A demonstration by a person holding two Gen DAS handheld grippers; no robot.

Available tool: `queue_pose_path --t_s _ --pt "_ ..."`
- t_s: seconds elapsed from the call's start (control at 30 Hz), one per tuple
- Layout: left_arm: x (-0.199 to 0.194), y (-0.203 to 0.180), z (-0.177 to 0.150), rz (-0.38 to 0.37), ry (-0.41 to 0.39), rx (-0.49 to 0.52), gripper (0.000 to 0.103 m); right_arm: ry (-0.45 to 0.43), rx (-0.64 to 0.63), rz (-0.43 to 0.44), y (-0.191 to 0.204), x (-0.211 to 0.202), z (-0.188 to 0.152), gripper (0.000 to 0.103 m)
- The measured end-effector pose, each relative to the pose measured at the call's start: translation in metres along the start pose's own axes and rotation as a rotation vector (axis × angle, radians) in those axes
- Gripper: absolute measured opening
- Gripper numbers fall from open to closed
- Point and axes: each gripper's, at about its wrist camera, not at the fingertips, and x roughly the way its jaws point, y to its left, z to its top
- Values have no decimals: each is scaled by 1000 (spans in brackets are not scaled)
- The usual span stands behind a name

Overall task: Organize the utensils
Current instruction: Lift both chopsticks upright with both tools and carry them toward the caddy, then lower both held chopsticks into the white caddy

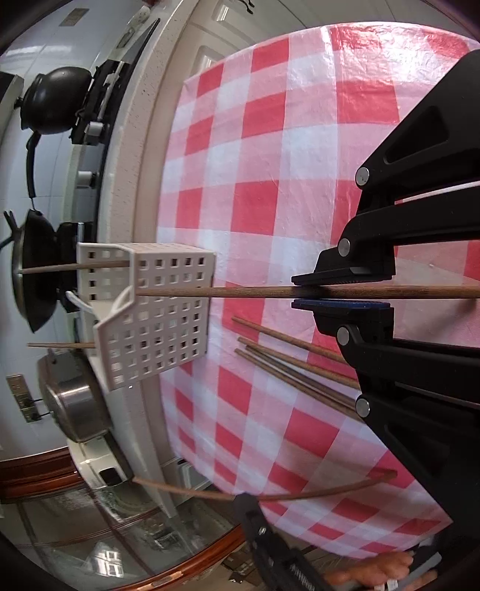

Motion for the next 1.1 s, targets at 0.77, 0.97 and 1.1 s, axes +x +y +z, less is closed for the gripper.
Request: queue_pose_path --t_s 0.77,0.97,1.1 --pt "-22 -8 3 -17 -37 3 6 -108 29 18 -8 -58 1 8" --pt "-22 -9 2 -17 -37 4 6 -112 32 16 -10 -59 1 8" --pt "-23 -10 4 -15 -45 4 6 -114 31 21 -9 -61 2 8"
